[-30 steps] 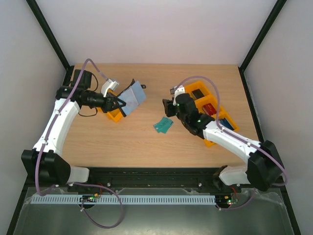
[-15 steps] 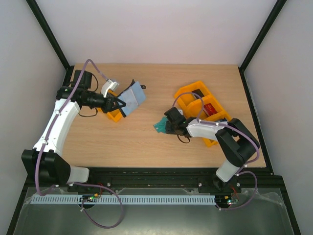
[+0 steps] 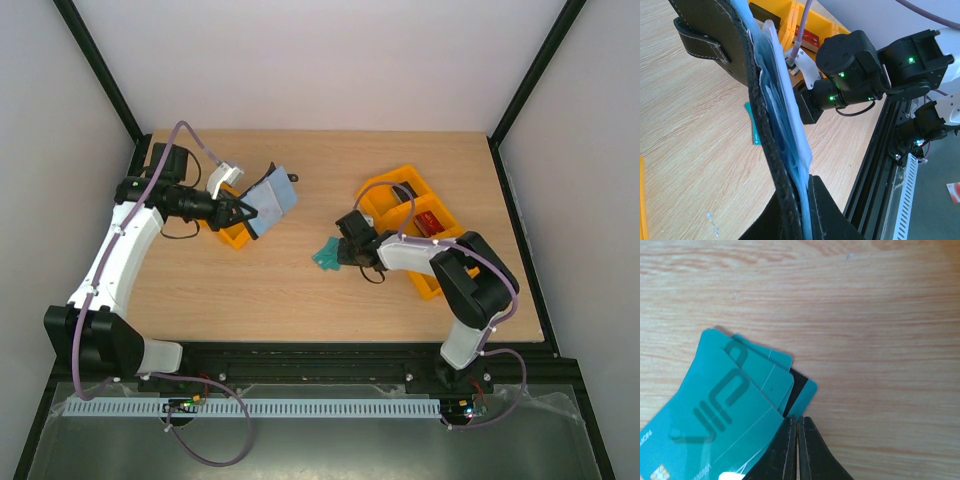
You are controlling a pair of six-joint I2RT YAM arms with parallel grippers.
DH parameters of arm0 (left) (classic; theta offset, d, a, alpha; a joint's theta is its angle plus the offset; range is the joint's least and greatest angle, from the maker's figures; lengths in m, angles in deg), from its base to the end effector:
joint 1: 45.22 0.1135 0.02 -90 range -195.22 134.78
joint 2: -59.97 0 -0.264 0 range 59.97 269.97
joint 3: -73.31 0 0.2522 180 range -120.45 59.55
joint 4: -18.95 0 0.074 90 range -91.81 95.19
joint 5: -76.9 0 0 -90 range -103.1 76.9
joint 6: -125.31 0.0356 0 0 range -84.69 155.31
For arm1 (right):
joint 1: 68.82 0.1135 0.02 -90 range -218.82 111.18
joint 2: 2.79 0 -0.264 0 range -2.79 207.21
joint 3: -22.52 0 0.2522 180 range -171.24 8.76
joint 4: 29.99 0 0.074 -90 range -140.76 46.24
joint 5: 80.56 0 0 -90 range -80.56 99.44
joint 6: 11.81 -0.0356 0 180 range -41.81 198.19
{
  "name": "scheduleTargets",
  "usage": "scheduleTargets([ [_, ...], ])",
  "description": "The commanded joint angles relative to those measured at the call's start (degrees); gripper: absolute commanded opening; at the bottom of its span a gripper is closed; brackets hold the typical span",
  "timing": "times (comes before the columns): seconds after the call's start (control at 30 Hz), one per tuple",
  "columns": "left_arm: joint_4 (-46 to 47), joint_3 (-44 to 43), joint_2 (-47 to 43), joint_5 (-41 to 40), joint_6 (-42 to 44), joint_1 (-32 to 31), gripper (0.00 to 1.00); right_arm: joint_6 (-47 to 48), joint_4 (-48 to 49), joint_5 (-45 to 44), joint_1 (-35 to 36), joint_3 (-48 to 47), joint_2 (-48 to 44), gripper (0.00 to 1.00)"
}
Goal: Take the credit cards out of the card holder
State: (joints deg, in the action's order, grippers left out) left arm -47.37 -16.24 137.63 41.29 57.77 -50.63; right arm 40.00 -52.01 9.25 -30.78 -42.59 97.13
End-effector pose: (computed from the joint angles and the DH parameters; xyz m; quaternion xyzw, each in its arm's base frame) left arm 0.2616 -0.0538 0.3463 0.3394 0.7884 -0.3901 0.3332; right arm 0.2620 0.2048 0.1378 0.0017 0.9584 0.1749 0.2256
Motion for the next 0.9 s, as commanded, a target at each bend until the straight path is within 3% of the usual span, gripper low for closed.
scheduleTargets([
  [0.0, 0.35, 0.03, 0.12, 0.82, 0.31, 0.14, 0.02, 0.32, 0.20, -0.63, -0.86, -1.97, 2.03, 0.04],
  [0.3, 5.04, 4.87, -0.10, -1.43, -3.61, -1.01, 0.02, 4.91, -3.37, -1.75, -2.58, -3.77, -2.07, 0.05],
  [0.53, 5.49, 3.44, 0.22, -4.00, -4.44, -1.45, 0.02, 12.96, 2.83, 19.52, 0.50, -7.91, 0.26, 0.05],
  [0.7, 7.54, 4.24, -0.13, -6.94, -6.78, -0.28, 0.02, 11.71, 2.16, 16.64, 2.81, -14.33, 7.60, 0.02],
  [0.87, 7.38, 4.04, -0.22, -6.79, -6.69, 0.22, 0.02, 12.68, -5.26, 11.42, 4.49, -20.65, 13.92, 0.02],
])
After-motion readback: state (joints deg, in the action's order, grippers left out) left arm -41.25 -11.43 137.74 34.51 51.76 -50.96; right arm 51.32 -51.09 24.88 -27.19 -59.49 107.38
